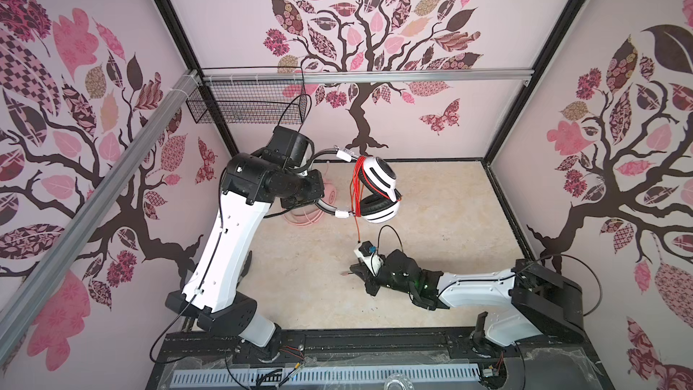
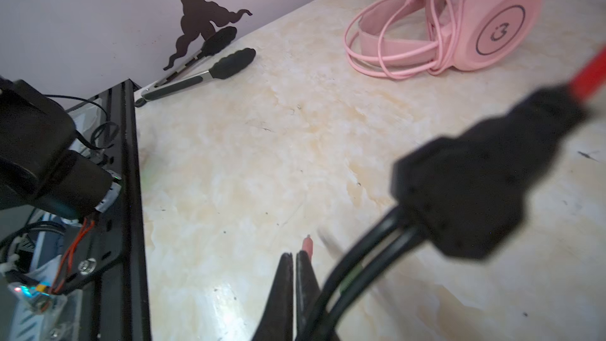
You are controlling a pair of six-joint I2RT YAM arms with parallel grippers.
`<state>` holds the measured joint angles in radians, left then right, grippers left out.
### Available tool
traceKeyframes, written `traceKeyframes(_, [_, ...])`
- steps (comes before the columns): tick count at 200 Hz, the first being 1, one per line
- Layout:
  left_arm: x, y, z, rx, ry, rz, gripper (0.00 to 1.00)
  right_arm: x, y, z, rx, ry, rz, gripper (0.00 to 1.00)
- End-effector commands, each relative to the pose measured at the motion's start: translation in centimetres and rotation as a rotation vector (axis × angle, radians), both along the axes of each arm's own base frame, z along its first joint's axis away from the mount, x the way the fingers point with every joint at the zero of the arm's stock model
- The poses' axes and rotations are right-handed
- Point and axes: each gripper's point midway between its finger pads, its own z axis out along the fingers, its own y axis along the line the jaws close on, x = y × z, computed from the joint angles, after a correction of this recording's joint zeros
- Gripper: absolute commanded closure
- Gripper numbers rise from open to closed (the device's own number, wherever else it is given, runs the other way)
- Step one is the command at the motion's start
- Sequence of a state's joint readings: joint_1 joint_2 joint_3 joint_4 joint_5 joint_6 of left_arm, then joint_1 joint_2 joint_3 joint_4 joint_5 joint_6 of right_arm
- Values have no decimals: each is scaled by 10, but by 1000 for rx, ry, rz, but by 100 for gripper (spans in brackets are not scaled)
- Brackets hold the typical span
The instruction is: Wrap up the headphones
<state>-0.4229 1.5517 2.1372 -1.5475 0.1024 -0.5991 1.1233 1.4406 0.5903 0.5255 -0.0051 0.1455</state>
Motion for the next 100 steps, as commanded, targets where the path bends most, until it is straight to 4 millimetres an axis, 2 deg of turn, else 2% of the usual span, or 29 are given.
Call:
traceKeyframes(1, [22, -12, 6, -121, -34, 28, 100, -23, -23, -24, -260, 20, -14, 100])
traceKeyframes(37, [34, 20, -22, 41, -12, 142, 100, -58, -26, 0, -390, -95, 20, 100])
traceKeyframes(41, [35, 24, -25, 61, -10, 150, 100, -68, -25, 3, -406, -114, 42, 100])
traceKeyframes(68, [39, 41, -46, 169, 5, 203, 100, -95, -30, 23, -502, -219, 83, 100])
traceKeyframes(72, [39, 44, -46, 177, 1, 211, 100, -98, -31, 27, -514, -234, 86, 100])
traceKeyframes(81, [37, 48, -60, 214, 35, 219, 100, -101, -35, 37, -535, -261, 81, 100])
traceKeyframes(100, [33, 53, -67, 241, 49, 227, 100, -99, -43, 60, -558, -295, 52, 100])
